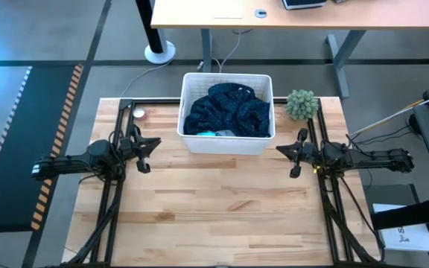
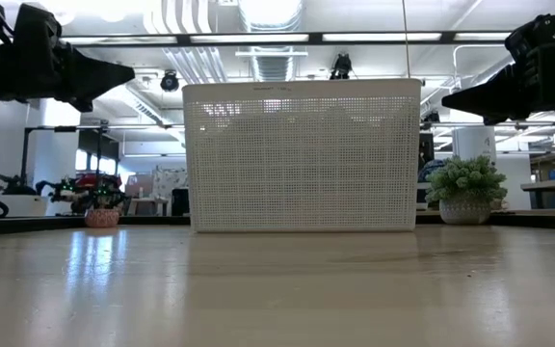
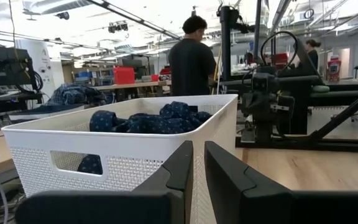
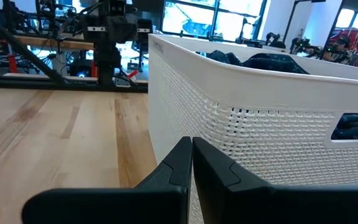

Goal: Sort clothes
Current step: Return to Home Position

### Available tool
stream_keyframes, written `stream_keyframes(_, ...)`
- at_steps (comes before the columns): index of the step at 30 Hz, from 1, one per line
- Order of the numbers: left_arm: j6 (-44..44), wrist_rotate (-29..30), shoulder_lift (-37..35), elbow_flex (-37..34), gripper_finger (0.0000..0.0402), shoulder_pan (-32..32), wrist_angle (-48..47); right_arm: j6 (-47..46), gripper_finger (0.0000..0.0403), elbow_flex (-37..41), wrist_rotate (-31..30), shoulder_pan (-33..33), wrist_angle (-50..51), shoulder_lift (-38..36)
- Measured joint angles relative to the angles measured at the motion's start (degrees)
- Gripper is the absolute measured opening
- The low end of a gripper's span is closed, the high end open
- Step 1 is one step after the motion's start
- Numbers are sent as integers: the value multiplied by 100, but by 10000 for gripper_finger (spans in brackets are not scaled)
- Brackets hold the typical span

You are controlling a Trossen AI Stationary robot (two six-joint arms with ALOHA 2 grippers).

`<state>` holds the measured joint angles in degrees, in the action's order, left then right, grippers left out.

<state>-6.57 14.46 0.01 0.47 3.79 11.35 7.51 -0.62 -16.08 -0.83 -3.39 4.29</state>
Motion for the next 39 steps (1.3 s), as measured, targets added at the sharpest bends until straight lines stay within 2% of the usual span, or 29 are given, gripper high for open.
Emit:
stream_keyframes(16,0,0,0,0,23,4,2,0,0,0,0,-1,1,2)
stream_keyframes(31,-1,0,-2,0,34,4,0,0,0,0,0,-1,1,4)
stream_keyframes(39,-1,0,-2,0,25,5,0,-2,0,0,0,1,1,4)
